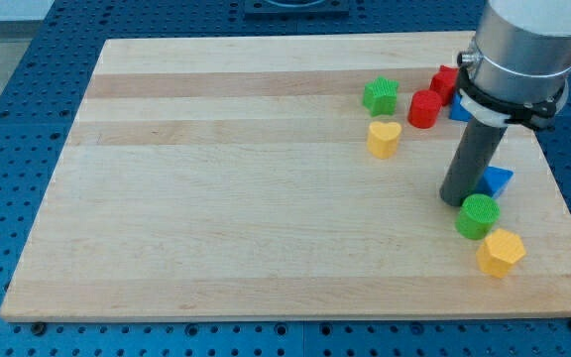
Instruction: Move the yellow heart to the left of yellow hexagon
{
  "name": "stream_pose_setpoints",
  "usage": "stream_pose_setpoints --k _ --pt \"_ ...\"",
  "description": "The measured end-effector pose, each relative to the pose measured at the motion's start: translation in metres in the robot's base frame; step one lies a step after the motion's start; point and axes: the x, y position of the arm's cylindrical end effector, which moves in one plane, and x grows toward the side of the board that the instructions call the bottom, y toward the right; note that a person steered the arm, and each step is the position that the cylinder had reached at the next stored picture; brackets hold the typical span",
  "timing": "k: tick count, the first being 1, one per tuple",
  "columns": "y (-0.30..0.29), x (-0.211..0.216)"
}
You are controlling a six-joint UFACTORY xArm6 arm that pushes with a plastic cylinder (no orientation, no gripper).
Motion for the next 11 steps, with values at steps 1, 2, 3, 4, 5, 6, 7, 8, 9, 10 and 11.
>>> stream_pose_setpoints --k 1,2,3,4,5,6,7,8,9,10,11 --pt "0.000 0.007" --pt "0.000 0.016" --pt "0.000 0.005" --pt "-0.010 -0.032" --pt "-0.013 -0.058" --pt "-0.013 -0.089" --pt "-0.030 -0.114" --pt "-0.071 -0.115" --pt "-0.083 -0.090" --pt "-0.083 -0.052" --pt "-0.083 -0.052"
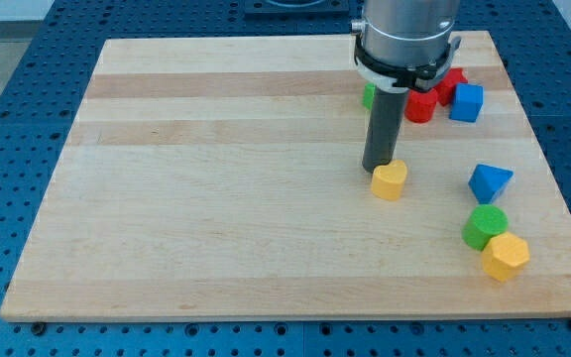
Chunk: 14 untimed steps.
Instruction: Move the yellow heart to the left of yellow hexagon
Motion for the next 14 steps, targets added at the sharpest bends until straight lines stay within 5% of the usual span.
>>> stream_pose_setpoints --k 1,4,9,14 --pt "-0.001 -0.027" --pt "-0.001 0.042" --pt "0.021 0.034" --pt "0.050 0.106"
